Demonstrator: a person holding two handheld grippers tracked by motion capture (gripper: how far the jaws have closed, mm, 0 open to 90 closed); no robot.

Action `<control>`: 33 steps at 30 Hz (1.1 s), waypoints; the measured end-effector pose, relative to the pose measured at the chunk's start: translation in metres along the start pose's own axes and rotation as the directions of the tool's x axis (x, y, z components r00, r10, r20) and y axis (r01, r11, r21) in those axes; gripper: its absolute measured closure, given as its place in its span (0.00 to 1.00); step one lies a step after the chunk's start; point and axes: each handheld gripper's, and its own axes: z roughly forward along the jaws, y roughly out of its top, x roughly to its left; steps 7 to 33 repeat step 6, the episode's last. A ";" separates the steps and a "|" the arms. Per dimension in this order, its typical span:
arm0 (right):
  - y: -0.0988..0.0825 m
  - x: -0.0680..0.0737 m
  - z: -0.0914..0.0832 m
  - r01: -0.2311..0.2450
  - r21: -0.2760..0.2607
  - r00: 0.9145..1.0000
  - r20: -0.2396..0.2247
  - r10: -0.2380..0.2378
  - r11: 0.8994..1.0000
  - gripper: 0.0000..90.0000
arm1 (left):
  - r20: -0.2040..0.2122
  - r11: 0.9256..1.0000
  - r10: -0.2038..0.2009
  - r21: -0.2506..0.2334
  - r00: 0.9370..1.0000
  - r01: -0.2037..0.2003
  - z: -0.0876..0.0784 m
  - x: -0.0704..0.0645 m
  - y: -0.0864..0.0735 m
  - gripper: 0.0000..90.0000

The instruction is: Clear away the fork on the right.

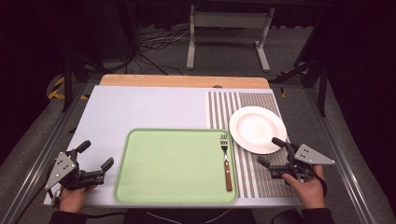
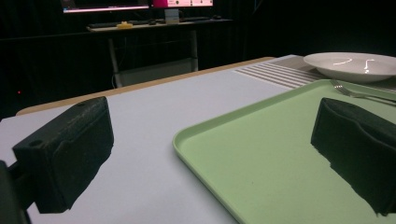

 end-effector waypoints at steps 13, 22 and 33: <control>-0.008 -0.002 0.003 -0.018 0.024 1.000 0.007 0.018 1.000 0.09 | 0.000 1.000 0.000 -0.005 1.000 0.000 0.000 0.000 0.000 0.00; -0.008 -0.002 0.003 -0.018 0.024 1.000 0.007 0.018 1.000 0.09 | 0.000 1.000 0.000 -0.005 1.000 0.000 0.000 0.000 0.000 0.00; -0.008 -0.002 0.003 -0.018 0.024 1.000 0.007 0.018 1.000 0.09 | 0.000 1.000 0.000 -0.005 1.000 0.000 0.000 0.000 0.000 0.00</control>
